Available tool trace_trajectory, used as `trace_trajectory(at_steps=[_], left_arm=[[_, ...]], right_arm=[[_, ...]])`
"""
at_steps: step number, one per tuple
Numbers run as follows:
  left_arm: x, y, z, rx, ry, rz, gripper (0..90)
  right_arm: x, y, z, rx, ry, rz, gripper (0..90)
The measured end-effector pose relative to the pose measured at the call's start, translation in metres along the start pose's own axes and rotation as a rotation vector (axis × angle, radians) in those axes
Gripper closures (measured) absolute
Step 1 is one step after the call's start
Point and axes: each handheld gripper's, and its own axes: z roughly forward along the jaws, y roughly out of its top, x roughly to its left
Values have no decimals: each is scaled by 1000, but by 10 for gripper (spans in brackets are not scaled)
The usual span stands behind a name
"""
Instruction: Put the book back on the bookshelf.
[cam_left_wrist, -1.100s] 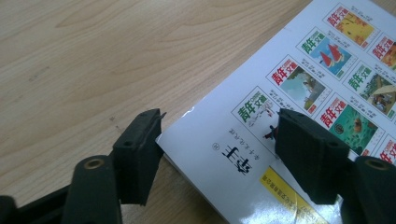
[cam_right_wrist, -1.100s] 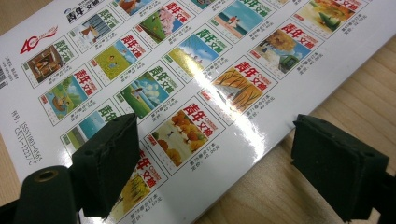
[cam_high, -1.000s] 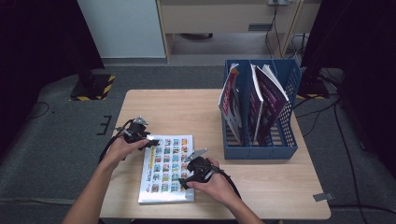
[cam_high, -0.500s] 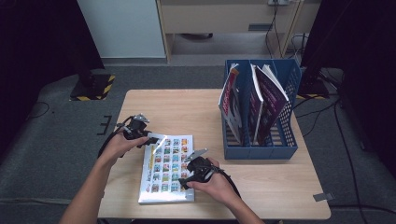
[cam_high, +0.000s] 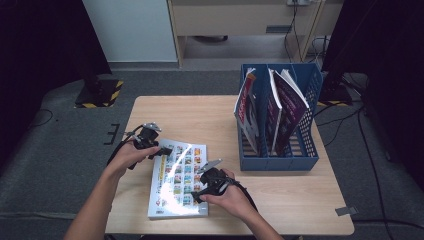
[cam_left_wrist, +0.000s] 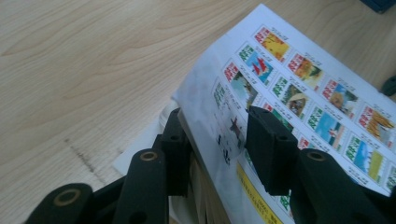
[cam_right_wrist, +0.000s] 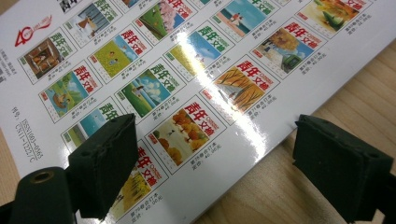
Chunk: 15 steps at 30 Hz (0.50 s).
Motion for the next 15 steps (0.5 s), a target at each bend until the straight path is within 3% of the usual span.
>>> trace_trajectory(at_steps=[3,15], left_arm=[[-2,1,4,26,9,16,599],[-6,4,10,40,1,27,602]], right_arm=[[0,0,0,-1,0,-5,141],[0,0,0,1,3,-2,133]])
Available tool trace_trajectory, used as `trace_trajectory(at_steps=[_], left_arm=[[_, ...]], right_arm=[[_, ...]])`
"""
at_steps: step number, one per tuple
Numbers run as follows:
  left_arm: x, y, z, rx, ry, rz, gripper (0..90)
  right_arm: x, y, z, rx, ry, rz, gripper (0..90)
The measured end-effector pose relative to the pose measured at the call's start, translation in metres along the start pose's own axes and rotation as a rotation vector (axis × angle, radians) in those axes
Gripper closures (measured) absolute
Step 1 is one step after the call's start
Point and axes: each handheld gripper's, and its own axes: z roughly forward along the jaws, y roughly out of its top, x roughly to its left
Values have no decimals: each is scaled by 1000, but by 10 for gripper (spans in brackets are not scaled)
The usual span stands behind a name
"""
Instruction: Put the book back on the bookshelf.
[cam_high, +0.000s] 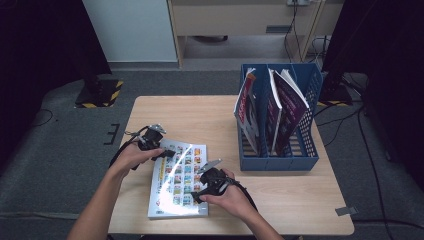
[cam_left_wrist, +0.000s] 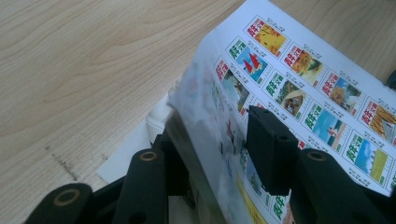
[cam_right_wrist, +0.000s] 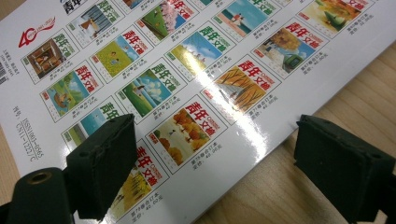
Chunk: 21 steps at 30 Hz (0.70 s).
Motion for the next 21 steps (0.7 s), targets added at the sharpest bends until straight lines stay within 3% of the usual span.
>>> trace_trajectory(at_steps=[21], left_arm=[[-2,6,3,20,13,11,630]], right_arm=[[0,-1,0,-2,0,-1,128]])
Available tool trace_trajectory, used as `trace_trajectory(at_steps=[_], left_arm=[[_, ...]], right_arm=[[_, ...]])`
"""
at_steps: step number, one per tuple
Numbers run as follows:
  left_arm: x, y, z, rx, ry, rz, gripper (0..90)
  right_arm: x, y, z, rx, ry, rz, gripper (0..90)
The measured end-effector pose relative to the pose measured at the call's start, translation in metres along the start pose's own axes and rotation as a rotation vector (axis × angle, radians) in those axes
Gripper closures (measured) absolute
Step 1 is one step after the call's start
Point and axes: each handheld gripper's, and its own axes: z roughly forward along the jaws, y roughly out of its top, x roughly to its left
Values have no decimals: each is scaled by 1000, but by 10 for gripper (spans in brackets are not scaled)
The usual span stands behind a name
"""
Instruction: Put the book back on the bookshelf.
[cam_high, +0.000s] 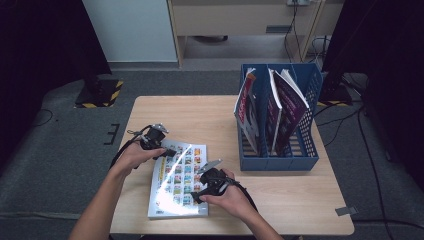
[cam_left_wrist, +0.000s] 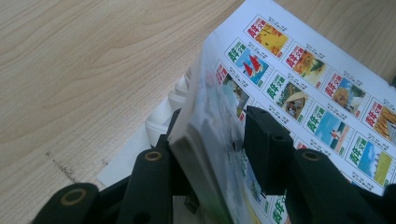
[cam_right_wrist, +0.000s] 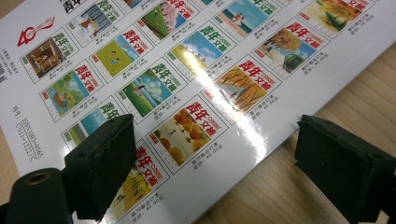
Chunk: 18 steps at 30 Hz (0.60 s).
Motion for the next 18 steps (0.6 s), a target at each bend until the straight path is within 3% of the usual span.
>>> trace_trajectory(at_steps=[8,18], left_arm=[[3,1,1,2,-2,-22,615],[8,8,3,49,-1,-10,591]], right_arm=[[0,0,0,0,0,-2,128],[0,-1,0,-6,4,1,128]])
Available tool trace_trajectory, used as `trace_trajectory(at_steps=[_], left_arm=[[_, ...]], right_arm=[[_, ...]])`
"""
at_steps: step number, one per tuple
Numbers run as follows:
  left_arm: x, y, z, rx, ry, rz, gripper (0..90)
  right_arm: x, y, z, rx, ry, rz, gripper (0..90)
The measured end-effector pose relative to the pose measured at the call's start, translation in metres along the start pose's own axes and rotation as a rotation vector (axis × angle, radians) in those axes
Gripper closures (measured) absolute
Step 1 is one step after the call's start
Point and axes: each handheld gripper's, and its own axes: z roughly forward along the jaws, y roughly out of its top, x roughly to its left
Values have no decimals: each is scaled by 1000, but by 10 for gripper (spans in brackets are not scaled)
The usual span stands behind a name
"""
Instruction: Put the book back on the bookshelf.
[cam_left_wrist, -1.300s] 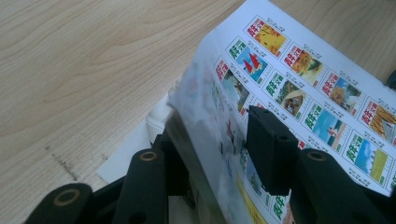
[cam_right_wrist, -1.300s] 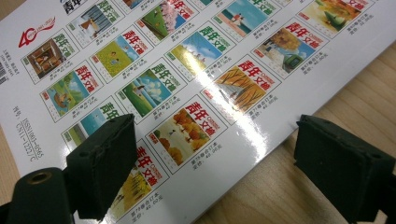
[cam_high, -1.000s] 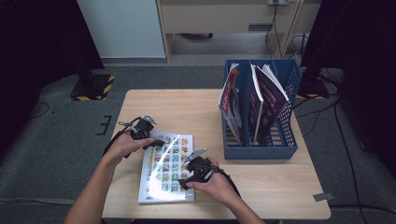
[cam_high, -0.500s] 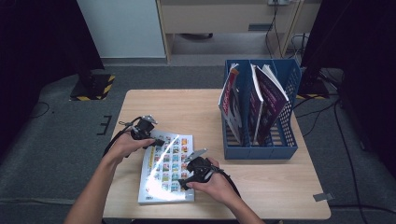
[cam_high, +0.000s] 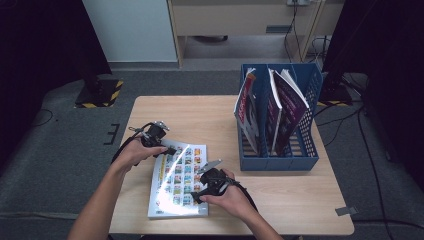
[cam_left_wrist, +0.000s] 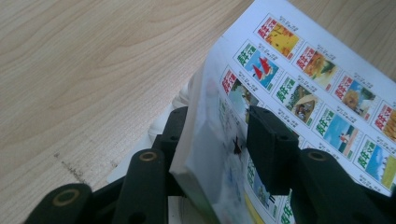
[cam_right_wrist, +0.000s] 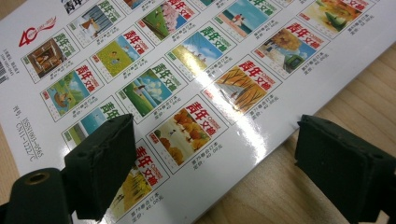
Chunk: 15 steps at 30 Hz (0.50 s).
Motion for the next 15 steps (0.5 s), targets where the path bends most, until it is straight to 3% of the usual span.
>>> trace_trajectory(at_steps=[5,15], left_arm=[[-2,0,2,1,0,13,557],[-3,-1,-3,-39,-17,-8,689]], right_arm=[[0,0,0,3,0,1,128],[0,0,0,0,-2,-7,127]])
